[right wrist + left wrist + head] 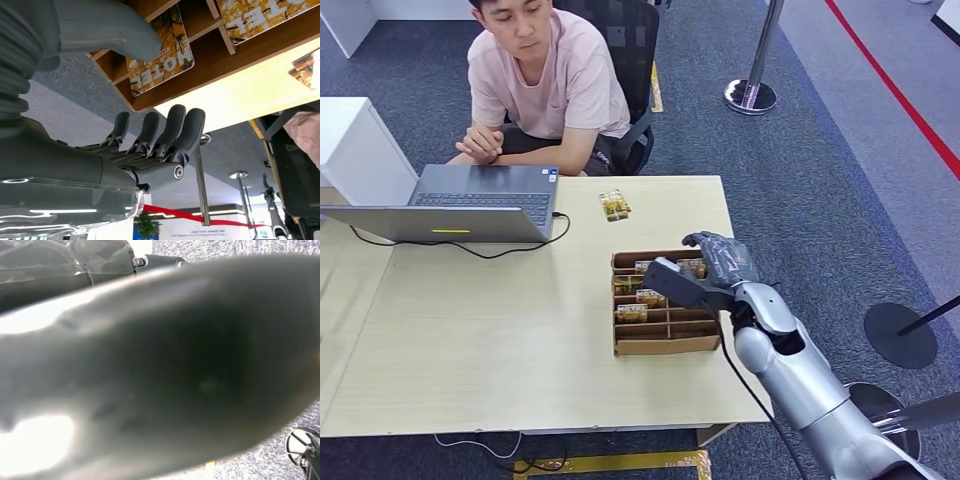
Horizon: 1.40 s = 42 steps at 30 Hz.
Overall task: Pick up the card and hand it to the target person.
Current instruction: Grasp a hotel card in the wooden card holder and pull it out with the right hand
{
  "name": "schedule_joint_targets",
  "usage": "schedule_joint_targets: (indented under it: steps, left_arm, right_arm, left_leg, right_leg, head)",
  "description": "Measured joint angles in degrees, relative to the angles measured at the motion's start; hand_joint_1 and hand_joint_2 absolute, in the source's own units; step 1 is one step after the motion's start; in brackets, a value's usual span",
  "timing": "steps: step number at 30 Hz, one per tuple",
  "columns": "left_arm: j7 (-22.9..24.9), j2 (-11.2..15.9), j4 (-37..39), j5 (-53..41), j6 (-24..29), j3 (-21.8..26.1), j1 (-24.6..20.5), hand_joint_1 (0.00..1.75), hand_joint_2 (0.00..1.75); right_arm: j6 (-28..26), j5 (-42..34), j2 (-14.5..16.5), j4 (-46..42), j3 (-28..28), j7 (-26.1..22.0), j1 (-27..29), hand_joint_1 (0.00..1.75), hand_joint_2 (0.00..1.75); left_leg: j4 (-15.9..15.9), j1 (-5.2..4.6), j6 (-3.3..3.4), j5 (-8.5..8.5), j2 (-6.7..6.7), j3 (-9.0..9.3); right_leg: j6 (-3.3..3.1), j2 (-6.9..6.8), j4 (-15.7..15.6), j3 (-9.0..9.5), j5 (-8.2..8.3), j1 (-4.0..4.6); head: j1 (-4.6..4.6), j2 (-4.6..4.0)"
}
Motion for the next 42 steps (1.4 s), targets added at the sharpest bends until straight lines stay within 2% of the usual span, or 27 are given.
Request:
schedule_joint_targets:
  steps: [8, 23, 33, 35, 39, 42]
  left_arm:
    - [0.0, 0.0, 0.0, 0.0, 0.0, 0.0, 0.0, 0.00, 0.00]
    - [-0.4, 0.0, 0.0, -0.2, 0.0, 0.0, 0.0, 0.00, 0.00]
    - [-0.7, 0.0, 0.0, -0.3, 0.0, 0.0, 0.0, 0.00, 0.00]
    - [-0.7, 0.0, 0.0, -0.3, 0.0, 0.0, 0.0, 0.00, 0.00]
    - [-1.4, 0.0, 0.0, -0.3, -0.4, 0.0, 0.0, 0.00, 0.00]
    - [-1.8, 0.0, 0.0, -0.3, -0.7, 0.0, 0.0, 0.00, 0.00]
  right_arm:
    - [0.0, 0.0, 0.0, 0.1, 0.7, 0.0, -0.1, 0.86, 1.75]
    - [0.3, -0.5, -1.0, 0.6, 1.3, 0.2, -0.3, 0.92, 1.75]
    - [0.5, -0.6, -1.4, 1.0, 1.8, 0.3, -0.3, 1.04, 1.75]
    - [0.5, -0.6, -1.5, 1.0, 2.0, 0.3, -0.3, 1.12, 1.75]
    - [0.5, -0.6, -1.8, 1.0, 2.4, 0.3, -0.3, 1.37, 1.75]
    - [0.5, -0.6, -2.0, 1.0, 2.5, 0.3, -0.3, 1.40, 1.75]
  left_leg:
    - [0.0, 0.00, 0.00, 0.00, 0.00, 0.00]
    - [0.0, 0.00, 0.00, 0.00, 0.00, 0.00]
    - [0.0, 0.00, 0.00, 0.00, 0.00, 0.00]
    - [0.0, 0.00, 0.00, 0.00, 0.00, 0.00]
    - [0.0, 0.00, 0.00, 0.00, 0.00, 0.00]
    - [0.0, 0.00, 0.00, 0.00, 0.01, 0.00]
  right_leg:
    - [0.00, 0.00, 0.0, 0.00, 0.00, 0.00]
    - [0.00, 0.00, 0.0, 0.00, 0.00, 0.00]
    - [0.00, 0.00, 0.0, -0.01, 0.00, 0.00]
    - [0.00, 0.00, 0.0, -0.01, 0.00, 0.00]
    - [0.00, 0.00, 0.0, -0.01, 0.00, 0.00]
    - [0.00, 0.01, 0.0, -0.01, 0.00, 0.00]
  head:
    - [-0.01, 0.00]
    - [-0.01, 0.00]
    - [-0.01, 0.00]
    - [-0.01, 0.00]
    - [-0.01, -0.01]
    - [-0.01, 0.00]
